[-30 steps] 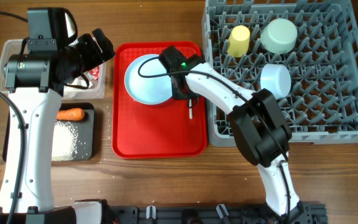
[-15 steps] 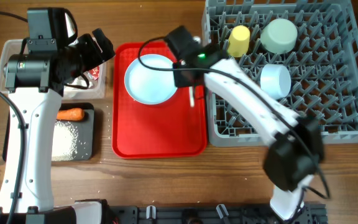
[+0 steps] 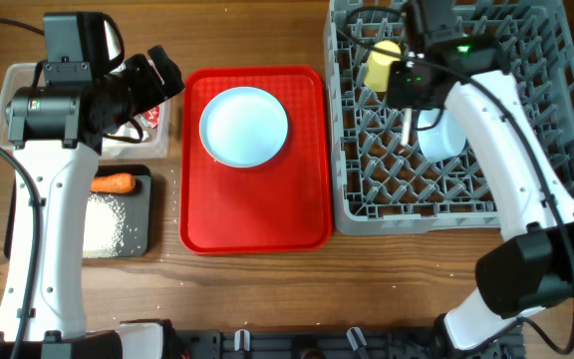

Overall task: Sort waste into correct bins and load items into the dishwasher rack
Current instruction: 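Carry white spoon right and stand it in the rack, then move right gripper back left to light-blue plate edge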

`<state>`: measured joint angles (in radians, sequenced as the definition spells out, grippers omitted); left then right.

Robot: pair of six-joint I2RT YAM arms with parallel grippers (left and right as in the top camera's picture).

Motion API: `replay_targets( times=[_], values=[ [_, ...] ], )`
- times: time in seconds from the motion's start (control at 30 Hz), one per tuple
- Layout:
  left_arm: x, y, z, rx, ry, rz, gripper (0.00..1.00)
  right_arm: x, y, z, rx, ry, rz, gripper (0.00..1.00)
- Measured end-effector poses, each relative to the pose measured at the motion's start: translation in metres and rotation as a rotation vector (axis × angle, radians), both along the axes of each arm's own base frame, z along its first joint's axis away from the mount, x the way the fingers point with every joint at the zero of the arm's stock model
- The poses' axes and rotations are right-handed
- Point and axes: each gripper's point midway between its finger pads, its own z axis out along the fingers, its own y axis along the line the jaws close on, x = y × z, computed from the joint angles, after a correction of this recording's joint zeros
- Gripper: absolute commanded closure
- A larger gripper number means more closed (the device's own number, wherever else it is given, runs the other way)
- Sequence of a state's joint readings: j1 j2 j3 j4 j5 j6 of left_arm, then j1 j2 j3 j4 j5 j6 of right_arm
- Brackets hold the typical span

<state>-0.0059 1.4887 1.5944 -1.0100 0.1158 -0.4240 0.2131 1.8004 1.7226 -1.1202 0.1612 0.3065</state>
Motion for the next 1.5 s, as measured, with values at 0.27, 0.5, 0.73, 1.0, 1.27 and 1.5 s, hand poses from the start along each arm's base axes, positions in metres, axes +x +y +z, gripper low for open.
replay_targets(
  times=[0.27, 0.5, 0.73, 1.0, 1.27, 1.5],
  values=[
    [0.0, 0.0, 0.0, 0.0, 0.0, 0.0, 0.0, 0.006, -0.017, -0.036, -0.056, 0.013, 0.094, 0.93],
    [0.0, 0.0, 0.0, 0.0, 0.0, 0.0, 0.0, 0.001, -0.018, -0.059, -0.08, 0.036, 0.149, 0.76],
    [0.0, 0.0, 0.0, 0.0, 0.0, 0.0, 0.0, 0.002, -0.018, -0.059, -0.087, 0.033, 0.165, 0.54],
    [0.0, 0.0, 0.0, 0.0, 0.0, 0.0, 0.0, 0.001, -0.014, -0.06, -0.065, 0.035, 0.174, 0.56],
    [0.0, 0.0, 0.0, 0.0, 0.0, 0.0, 0.0, 0.003, 0.037, -0.045, 0.237, 0.017, 0.186, 0.69],
    [0.0, 0.0, 0.0, 0.0, 0.0, 0.0, 0.0, -0.001, 0.126, -0.016, 0.375, -0.044, 0.314, 0.69]
  ],
)
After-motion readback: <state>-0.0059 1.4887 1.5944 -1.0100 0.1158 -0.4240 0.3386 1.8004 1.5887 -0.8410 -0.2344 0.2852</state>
